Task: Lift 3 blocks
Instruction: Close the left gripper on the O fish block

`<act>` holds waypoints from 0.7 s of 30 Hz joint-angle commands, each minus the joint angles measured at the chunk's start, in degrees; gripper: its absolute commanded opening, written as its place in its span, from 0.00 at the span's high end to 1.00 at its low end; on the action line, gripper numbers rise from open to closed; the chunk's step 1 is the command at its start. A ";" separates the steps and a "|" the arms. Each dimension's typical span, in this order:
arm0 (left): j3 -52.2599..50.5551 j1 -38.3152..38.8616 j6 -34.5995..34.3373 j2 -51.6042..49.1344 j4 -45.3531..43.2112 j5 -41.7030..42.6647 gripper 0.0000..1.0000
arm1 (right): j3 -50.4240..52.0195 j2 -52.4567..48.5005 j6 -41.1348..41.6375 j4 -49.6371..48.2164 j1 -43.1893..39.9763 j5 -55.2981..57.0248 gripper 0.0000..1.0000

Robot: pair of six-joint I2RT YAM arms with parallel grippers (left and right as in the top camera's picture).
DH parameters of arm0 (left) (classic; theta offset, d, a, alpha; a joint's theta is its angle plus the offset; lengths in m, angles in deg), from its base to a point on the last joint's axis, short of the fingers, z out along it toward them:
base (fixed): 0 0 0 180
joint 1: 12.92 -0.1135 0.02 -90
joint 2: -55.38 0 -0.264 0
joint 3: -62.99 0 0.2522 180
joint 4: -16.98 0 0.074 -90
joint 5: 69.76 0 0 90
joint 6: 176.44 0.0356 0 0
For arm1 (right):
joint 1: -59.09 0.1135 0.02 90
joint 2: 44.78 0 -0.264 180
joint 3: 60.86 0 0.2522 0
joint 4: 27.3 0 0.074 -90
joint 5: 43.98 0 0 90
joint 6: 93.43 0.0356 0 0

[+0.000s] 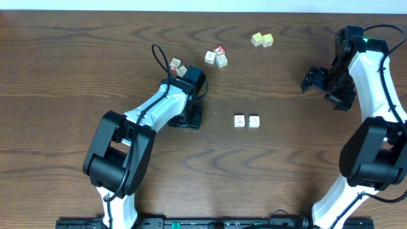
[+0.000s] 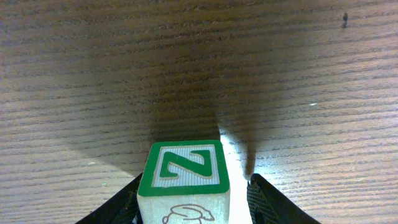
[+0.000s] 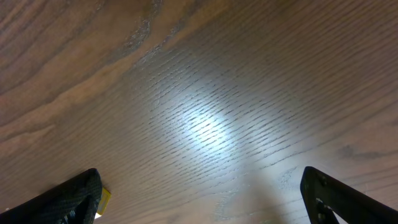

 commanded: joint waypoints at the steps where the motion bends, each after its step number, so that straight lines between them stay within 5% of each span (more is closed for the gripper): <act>1: 0.07 -0.07 -0.50 0.11 0.66 -0.70 0.50 | -0.85 1.86 0.83 0.00 -0.17 0.33 0.01; 13: 1.20 -0.02 -3.48 1.62 2.64 3.34 0.50 | -0.85 1.86 0.83 0.00 -0.17 0.33 0.01; 21: 1.20 -0.02 -3.48 1.62 1.62 16.63 0.50 | -0.85 1.86 0.83 0.00 -0.17 0.33 0.01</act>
